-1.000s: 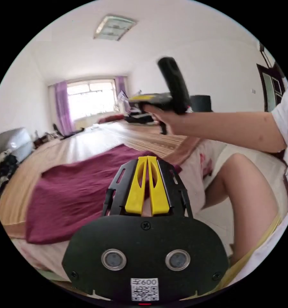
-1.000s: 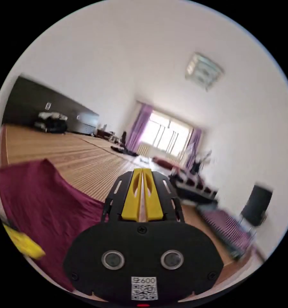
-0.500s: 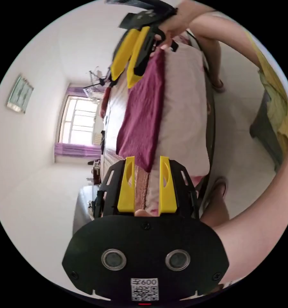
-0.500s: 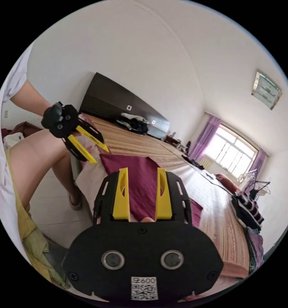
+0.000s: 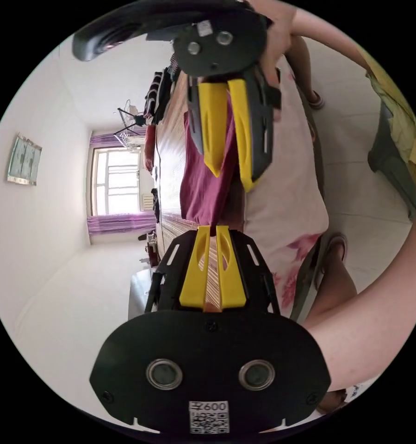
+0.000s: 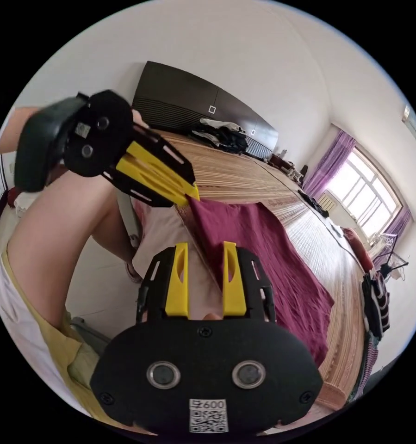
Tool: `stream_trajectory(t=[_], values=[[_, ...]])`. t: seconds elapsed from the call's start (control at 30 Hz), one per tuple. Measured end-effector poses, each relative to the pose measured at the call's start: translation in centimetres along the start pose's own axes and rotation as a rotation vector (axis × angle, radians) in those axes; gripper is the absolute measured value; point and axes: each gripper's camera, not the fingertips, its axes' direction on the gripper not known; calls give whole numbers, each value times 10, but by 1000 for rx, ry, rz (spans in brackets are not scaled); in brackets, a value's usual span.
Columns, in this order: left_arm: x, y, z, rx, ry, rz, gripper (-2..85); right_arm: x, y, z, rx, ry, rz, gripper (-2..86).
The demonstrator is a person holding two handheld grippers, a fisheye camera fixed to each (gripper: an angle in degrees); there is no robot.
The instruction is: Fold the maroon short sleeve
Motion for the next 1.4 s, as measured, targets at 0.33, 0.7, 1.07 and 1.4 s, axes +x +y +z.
stream_trajectory(t=[0.33, 0.7, 1.07, 1.4], values=[[4, -33, -41, 62, -44, -36, 105, -25, -31, -11, -58, 104, -100, -8], [12, -47, -35, -25, -136, -59, 24, -61, -28, -29, -119, 290, -130, -7], [39, -9, -69, -14, -65, -174, 26, -59, 98, -83, -463, 564, -485, -7], [68, -16, -75, -23, -94, -72, 29, -52, 125, -103, -514, 612, -556, -7]])
